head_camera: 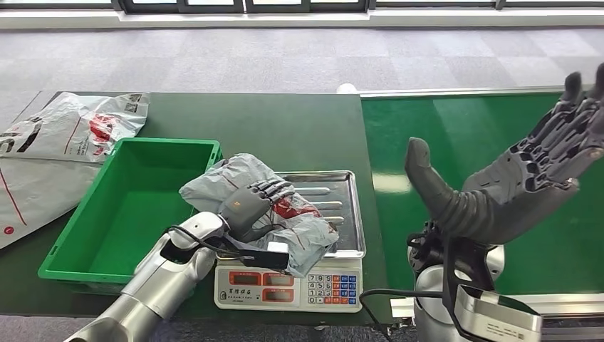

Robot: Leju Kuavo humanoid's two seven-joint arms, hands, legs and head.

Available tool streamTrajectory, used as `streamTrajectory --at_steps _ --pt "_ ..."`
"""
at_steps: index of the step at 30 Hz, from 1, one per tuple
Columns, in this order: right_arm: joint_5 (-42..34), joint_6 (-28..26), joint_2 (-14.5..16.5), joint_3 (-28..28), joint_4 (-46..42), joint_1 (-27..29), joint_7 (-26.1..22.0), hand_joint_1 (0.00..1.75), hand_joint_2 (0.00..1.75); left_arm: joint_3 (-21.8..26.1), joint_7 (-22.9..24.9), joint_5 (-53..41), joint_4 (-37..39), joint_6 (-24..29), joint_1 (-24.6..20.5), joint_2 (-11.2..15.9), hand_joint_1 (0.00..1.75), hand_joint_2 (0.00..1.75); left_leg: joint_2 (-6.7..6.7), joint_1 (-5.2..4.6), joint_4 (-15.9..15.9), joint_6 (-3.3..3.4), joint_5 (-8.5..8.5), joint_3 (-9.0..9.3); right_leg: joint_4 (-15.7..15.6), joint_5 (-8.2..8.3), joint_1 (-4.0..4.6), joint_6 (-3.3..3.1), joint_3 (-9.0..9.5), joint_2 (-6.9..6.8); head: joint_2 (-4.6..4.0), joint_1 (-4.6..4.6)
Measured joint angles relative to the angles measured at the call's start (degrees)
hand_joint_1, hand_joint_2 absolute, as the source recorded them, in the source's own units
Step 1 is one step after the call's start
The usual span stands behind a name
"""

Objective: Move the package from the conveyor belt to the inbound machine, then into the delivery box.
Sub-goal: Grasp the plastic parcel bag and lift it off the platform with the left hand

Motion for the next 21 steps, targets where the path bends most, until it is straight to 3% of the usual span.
streamTrajectory --at_steps 4,16,19,21 --pt "-0.16 -0.66 0.0 0.2 0.03 -0.3 0.16 0.0 1.75 -2.76 -1.86 2.43 4.17 -0.71 -2.54 0.49 1.75 1.75 -0.03 -0.04 0.0 0.13 -0.15 0.53 -0.03 -0.2 -0.03 0.0 0.65 -0.06 0.0 0.0" --pt "-0.59 -1.96 -0.04 0.64 0.55 -0.13 0.37 0.0 1.75 -6.22 -2.19 5.62 8.07 0.79 -5.39 1.56 1.75 1.75 0.34 -0.04 -0.01 -0.01 0.2 0.36 -0.02 0.52 0.0 0.06 -0.13 0.46 0.0 0.0" --pt "-0.48 -2.3 -0.07 0.66 0.59 0.43 0.42 0.0 1.75 -6.63 -1.91 6.5 8.12 3.4 -5.48 2.05 1.75 1.75 0.39 -0.04 -0.05 -0.04 0.19 0.33 0.0 0.5 0.05 0.03 -0.23 0.5 0.0 0.0" --pt "0.26 -2.68 -0.1 0.66 0.5 1.12 0.83 0.0 1.75 -6.55 0.86 5.8 7.64 9.35 -5.08 2.19 1.75 1.75 0.44 -0.04 -0.05 -0.09 0.22 0.28 0.03 0.52 0.07 -0.01 -0.36 0.55 0.0 0.0"
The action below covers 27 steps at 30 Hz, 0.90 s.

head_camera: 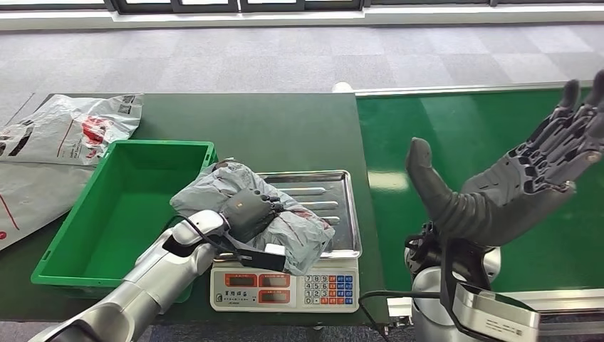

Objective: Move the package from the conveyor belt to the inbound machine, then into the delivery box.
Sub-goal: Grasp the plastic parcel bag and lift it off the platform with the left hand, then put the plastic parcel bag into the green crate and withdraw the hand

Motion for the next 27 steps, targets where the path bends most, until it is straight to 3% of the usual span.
streamTrajectory --at_steps 3,4,6,8,11,19,21,25,27 --pt "1.56 -0.63 -0.02 0.0 -0.78 2.22 1.03 0.0 1.75 3.8 13.72 -7.99 -3.57 19.8 1.88 0.1 1.75 1.75 0.2 0.02 0.02 -0.18 0.16 -0.49 0.11 0.2 0.1 -0.22 -0.62 0.17 0.0 0.0" --pt "1.77 -0.75 -0.02 0.0 -1.06 2.95 1.2 0.0 1.75 7.91 17.64 -11.69 -6.35 27.12 2.35 0.14 1.75 1.75 0.28 0.03 0.02 -0.25 0.25 -0.75 0.14 0.29 0.13 -0.29 -0.91 0.24 0.0 0.0" --pt "1.66 -0.91 -0.03 0.0 -1.33 3.85 1.12 0.0 1.75 18.8 19.68 -16.74 -12.86 34.5 2.79 0.11 1.75 1.75 0.4 0.06 0.01 -0.36 0.38 -1.09 0.16 0.42 0.17 -0.36 -1.29 0.35 0.0 0.0" --pt "1.31 -0.95 -0.03 0.01 -1.35 4.24 0.85 0.0 1.75 27.92 18.03 -18.55 -17.64 34.23 3.15 -0.16 1.75 1.75 0.5 0.08 0.0 -0.38 0.4 -1.15 0.18 0.43 0.19 -0.37 -1.41 0.46 0.0 0.0" --pt "1.15 -0.95 -0.03 0.02 -1.35 4.45 0.71 0.0 1.75 35.28 17.25 -18.94 -21.48 33.21 3.87 -0.4 1.75 1.75 0.56 0.11 -0.01 -0.39 0.4 -1.2 0.19 0.43 0.22 -0.38 -1.5 0.53 0.0 0.0" --pt "1.11 0.46 -0.01 0.04 -1.35 4.44 0.91 0.0 1.75 44.35 17.58 -24.18 -27.11 32.84 5.47 -1.93 1.75 1.75 0.53 0.14 -0.01 -0.39 0.4 -1.29 0.19 0.42 0.2 -0.39 -1.51 0.49 0.0 0.0" --pt "1.26 1.12 0.02 0.04 -1.35 4.41 1.13 0.0 1.75 44.53 23.43 -26.52 -26.68 32.21 5.14 -0.93 1.75 1.75 0.58 0.13 0.0 -0.39 0.4 -1.29 0.19 0.45 0.19 -0.41 -1.59 0.55 0.0 0.0" --pt "1.18 1.9 0.03 0.04 -1.41 4.36 1.18 0.0 1.75 35.63 46.18 -27.46 -19.64 27.78 2.05 4.5 1.75 1.75 0.66 0.14 0.0 -0.46 0.47 -1.33 0.19 0.54 0.25 -0.53 -1.76 0.62 0.0 -0.04" --pt "0.73 2.63 0.03 0.04 -1.44 4.17 0.98 0.0 1.75 29.98 48.32 -27.5 -13.19 23.97 -0.3 5.56 0.87 1.75 0.42 0.14 0.0 -0.49 0.55 -1.37 0.19 0.53 0.27 -0.53 -1.68 0.35 0.0 -0.04"
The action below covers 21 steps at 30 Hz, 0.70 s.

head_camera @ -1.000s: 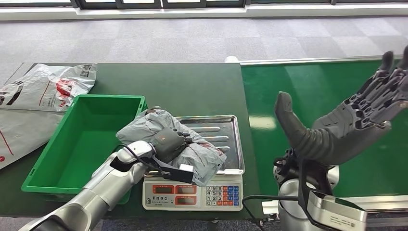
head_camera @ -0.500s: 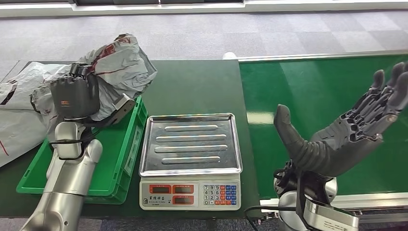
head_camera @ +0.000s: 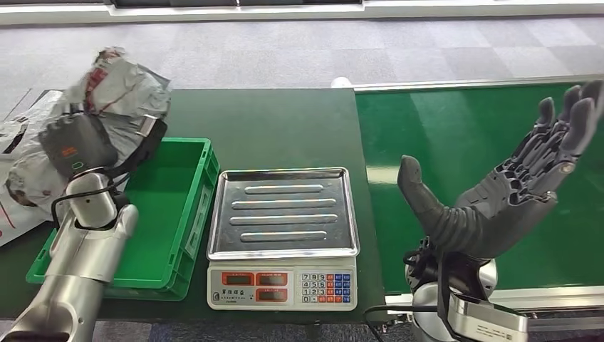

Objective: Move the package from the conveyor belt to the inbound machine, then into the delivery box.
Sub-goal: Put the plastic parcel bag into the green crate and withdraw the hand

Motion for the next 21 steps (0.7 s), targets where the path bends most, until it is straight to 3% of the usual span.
streamTrajectory --at_steps 2,6,13,16,18,21 --pt "-0.59 0.85 0.0 0.0 0.0 -0.4 -0.3 0.0 1.75 -4.74 -1.38 -0.01 8.23 -3.96 -1.94 0.17 0.0 1.75 -0.05 0.0 -0.01 -0.03 0.03 -0.02 0.01 0.03 -0.01 -0.02 0.07 -0.05 0.0 0.01" --pt "-1.12 1.61 0.0 -0.01 -0.01 -0.91 -0.59 0.0 1.75 -8.53 -0.69 0.1 21.86 -6.34 -2.64 -0.17 0.0 0.0 0.76 0.0 -0.01 -0.06 -0.01 -0.06 0.03 0.28 -0.01 -0.06 -0.26 0.73 0.0 0.02" --pt "-1.27 1.89 -0.02 -0.02 -0.02 -1.05 -0.63 0.0 1.75 -9.22 0.93 0.02 31.29 -7.21 -4.62 -0.38 0.0 0.0 0.56 0.0 -0.06 -0.07 -0.03 0.0 0.03 0.22 -0.01 -0.1 -0.13 0.51 0.0 0.02" --pt "-1.25 1.57 -0.02 -0.02 -0.02 -0.89 -0.69 0.0 1.75 -7.84 -2.69 1.76 32.37 -2.02 -4.86 -0.34 0.0 0.0 0.61 0.03 -0.08 -0.14 0.04 0.06 0.04 0.25 0.0 -0.14 -0.18 0.55 0.0 0.01" --pt "-1.05 0.86 -0.04 -0.02 -0.03 -0.5 -0.64 0.0 1.75 -4.09 -12.42 9.08 30.47 3.7 -3.85 -0.85 0.0 0.0 0.62 0.05 -0.07 -0.23 0.18 -0.02 0.04 0.34 0.03 -0.19 -0.36 0.57 0.0 0.01" --pt "-1.02 0.03 -0.19 -0.02 -0.06 0.17 -0.6 0.0 1.75 8.01 -40.15 34.99 20.77 5.69 -2.03 -3.71 0.0 0.0 0.41 0.09 -0.04 -0.2 0.42 -0.45 0.09 0.49 0.09 -0.18 -0.64 0.42 0.0 0.03"
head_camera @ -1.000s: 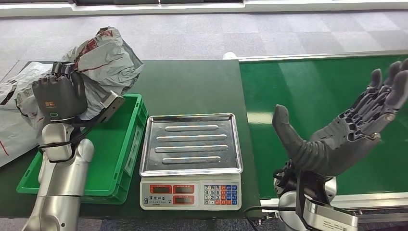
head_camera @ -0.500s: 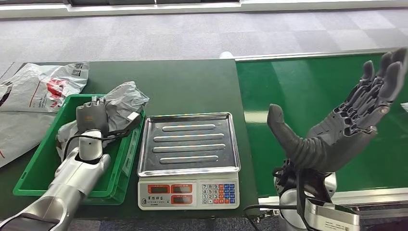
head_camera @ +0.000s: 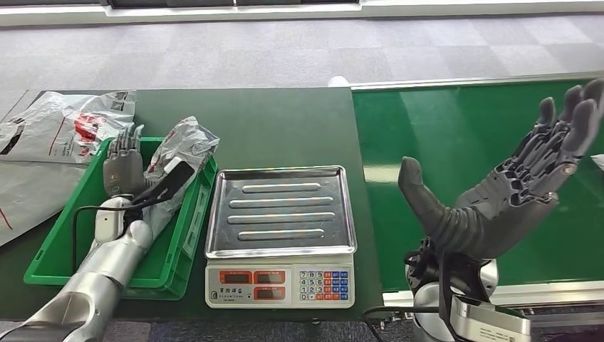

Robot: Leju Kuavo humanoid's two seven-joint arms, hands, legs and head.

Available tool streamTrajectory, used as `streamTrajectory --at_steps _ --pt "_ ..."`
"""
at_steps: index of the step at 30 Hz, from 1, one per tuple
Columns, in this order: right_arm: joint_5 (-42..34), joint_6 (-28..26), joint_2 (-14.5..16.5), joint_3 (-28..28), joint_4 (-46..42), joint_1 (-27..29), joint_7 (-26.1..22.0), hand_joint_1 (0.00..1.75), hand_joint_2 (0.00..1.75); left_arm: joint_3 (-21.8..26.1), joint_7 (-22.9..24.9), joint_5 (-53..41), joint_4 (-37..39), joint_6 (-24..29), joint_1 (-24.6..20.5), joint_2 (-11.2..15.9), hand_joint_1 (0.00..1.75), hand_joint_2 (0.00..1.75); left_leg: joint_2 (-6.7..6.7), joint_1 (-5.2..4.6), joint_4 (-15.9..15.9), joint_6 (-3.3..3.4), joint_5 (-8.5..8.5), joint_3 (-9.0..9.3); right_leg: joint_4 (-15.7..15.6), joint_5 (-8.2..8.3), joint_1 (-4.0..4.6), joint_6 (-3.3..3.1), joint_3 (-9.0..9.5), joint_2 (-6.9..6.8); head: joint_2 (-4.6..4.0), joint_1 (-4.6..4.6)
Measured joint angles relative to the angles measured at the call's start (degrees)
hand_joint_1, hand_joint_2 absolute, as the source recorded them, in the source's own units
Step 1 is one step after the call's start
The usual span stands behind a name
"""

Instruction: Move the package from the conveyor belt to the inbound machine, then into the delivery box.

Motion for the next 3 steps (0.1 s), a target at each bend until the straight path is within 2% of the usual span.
streamTrajectory --at_steps 1,2,3 --pt "-0.05 -0.11 -0.04 0.0 -0.01 0.07 -0.01 0.0 1.75 4.2 -9.0 9.43 -3.59 -0.53 0.27 -1.29 0.0 0.0 -0.03 0.01 0.0 0.01 0.02 -0.1 0.01 0.03 0.0 0.01 -0.04 -0.02 0.0 0.0" --pt "-0.12 -0.13 -0.06 0.0 -0.01 0.08 -0.03 0.0 1.75 7.54 -15.97 17.19 -6.85 -1.05 0.56 -2.31 0.0 0.0 0.03 0.0 0.01 0.0 -0.01 -0.13 0.01 0.05 -0.01 0.01 -0.07 0.04 0.0 0.0" --pt "-0.14 -0.14 -0.06 0.0 -0.01 0.08 -0.04 0.0 1.75 9.12 -19.35 21.01 -8.55 -1.27 0.72 -2.84 0.0 0.0 0.08 0.0 0.0 0.0 -0.03 -0.12 0.01 0.06 -0.01 0.0 -0.07 0.08 0.0 0.0"
